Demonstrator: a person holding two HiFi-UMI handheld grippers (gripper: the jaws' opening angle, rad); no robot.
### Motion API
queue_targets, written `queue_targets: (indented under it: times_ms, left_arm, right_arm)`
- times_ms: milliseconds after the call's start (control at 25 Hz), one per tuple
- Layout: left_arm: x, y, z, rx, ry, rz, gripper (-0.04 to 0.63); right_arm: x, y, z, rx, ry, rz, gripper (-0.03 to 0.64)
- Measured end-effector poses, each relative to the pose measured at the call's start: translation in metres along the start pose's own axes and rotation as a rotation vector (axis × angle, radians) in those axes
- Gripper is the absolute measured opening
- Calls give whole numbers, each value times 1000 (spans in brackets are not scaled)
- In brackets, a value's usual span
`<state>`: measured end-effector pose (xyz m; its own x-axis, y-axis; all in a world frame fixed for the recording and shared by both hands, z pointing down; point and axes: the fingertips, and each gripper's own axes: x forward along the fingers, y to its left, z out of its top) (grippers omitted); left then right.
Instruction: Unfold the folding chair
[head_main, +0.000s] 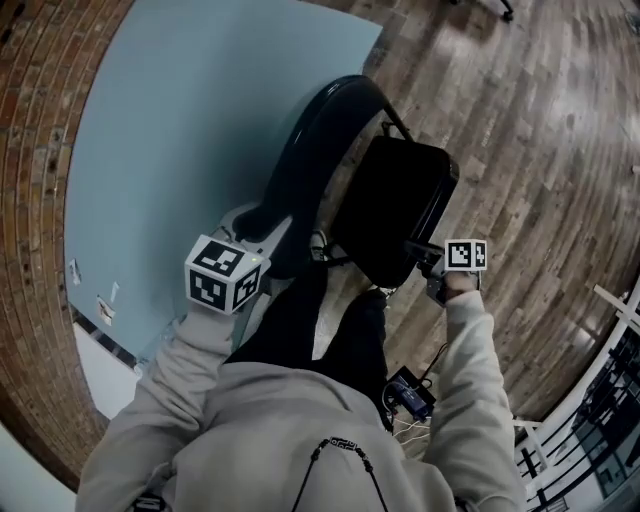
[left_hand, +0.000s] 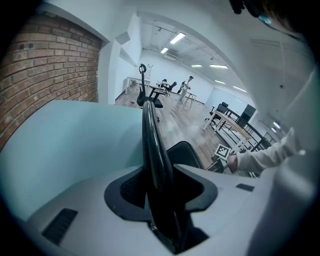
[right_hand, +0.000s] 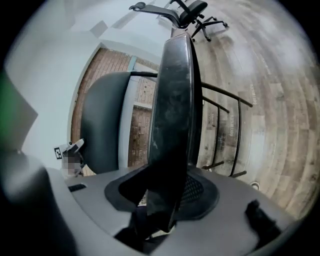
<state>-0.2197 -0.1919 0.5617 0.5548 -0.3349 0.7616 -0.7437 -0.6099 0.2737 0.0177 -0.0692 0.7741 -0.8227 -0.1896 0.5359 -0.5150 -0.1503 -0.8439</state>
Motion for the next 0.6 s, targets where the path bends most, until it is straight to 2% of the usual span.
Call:
queue_targets:
  times_ms: [200, 320, 480, 600]
  left_arm:
    - [24, -25, -18, -21, 49, -29, 152]
    - [37, -35, -27, -41, 67, -18, 152]
    - [55, -45, -40, -58, 102, 0, 152]
    - [69, -54, -51, -109, 112, -1, 150]
  right_arm:
    - [-46, -70, -23, -10, 16, 102, 160]
    - [-67, -108, -28, -30, 28, 167, 162]
    - [-88, -161, -45, -22, -14, 271, 165]
    - [-103, -202, -53, -61, -58, 351, 166]
